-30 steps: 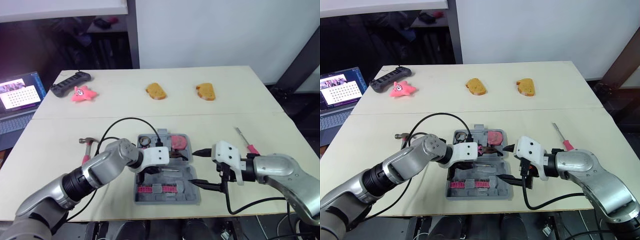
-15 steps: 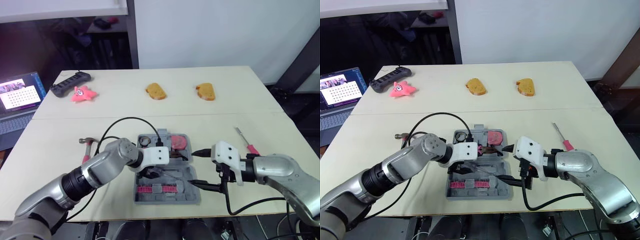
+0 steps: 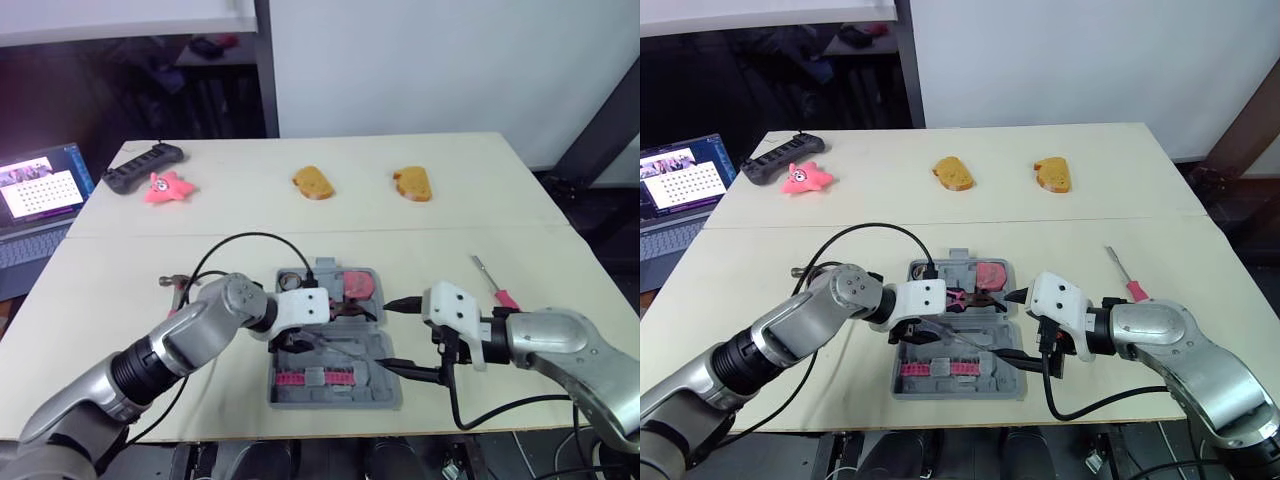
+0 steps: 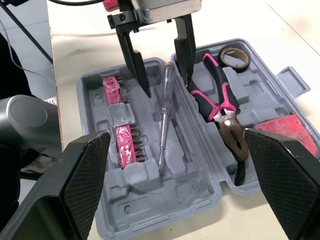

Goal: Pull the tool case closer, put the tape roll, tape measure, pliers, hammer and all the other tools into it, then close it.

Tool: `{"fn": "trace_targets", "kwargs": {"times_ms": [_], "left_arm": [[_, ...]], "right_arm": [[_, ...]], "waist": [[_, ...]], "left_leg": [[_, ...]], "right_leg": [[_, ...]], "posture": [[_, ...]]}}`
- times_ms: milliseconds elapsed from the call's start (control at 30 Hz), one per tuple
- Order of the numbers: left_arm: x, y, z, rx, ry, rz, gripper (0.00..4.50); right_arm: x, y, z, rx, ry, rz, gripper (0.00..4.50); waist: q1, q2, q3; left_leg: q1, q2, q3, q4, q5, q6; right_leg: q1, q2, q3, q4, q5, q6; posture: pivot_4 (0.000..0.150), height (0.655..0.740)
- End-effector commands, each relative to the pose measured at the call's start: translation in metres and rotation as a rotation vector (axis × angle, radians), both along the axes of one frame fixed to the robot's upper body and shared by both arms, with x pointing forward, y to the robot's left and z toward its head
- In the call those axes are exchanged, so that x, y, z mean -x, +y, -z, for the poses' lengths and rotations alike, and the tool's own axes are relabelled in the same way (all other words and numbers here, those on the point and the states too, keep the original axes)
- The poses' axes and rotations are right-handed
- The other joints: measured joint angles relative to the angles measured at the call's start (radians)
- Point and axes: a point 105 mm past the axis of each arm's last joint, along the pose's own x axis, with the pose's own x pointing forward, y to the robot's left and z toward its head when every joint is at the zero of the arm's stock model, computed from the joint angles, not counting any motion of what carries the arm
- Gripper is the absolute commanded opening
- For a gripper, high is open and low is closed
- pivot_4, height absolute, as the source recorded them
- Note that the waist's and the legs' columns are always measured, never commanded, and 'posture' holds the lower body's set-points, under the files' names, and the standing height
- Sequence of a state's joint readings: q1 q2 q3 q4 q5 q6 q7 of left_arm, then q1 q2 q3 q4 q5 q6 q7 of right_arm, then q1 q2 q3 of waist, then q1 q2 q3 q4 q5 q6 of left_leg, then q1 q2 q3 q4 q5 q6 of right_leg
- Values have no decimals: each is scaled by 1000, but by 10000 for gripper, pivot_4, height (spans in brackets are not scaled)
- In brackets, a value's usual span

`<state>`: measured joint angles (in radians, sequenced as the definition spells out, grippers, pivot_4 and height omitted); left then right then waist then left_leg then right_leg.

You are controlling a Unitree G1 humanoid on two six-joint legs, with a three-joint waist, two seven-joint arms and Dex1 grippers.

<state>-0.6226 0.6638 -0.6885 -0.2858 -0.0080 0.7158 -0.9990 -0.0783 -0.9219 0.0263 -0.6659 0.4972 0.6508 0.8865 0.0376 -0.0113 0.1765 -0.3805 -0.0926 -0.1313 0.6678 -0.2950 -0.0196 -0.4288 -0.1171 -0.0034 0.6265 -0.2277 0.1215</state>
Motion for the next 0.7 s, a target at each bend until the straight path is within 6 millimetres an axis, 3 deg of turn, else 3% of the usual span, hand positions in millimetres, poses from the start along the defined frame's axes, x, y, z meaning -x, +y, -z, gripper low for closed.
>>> {"fn": "trace_targets", "kwargs": {"times_ms": [33,500,600,700], "left_arm": [[-4,0,-4,11,-52,46,25636],[-8,3,11,-7,-85,116,25636],[-8,5,13,-13,-90,118,17655],[-9,6,13,-12,-92,116,2981]], "right_arm": [[2,1,-9,-12,-36,-3,45000],[4,1,-10,-13,-43,25,45000],[4,1,-10,-13,-44,26,45000],[3,1,-10,-12,-46,25,45000]], "waist": [[0,0,0],[0,0,0],[0,0,0],[-2,0,0]], "left_leg": [[0,0,0,0,0,0],[0,0,1,0,0,1],[1,0,1,0,-1,2],[1,0,1,0,-1,2]], "right_leg": [[0,0,0,0,0,0],[0,0,0,0,0,0],[0,0,0,1,0,0],[0,0,0,1,0,0]], "posture": [[1500,7219],[1500,7219],[1500,7219],[1500,7219]]}}
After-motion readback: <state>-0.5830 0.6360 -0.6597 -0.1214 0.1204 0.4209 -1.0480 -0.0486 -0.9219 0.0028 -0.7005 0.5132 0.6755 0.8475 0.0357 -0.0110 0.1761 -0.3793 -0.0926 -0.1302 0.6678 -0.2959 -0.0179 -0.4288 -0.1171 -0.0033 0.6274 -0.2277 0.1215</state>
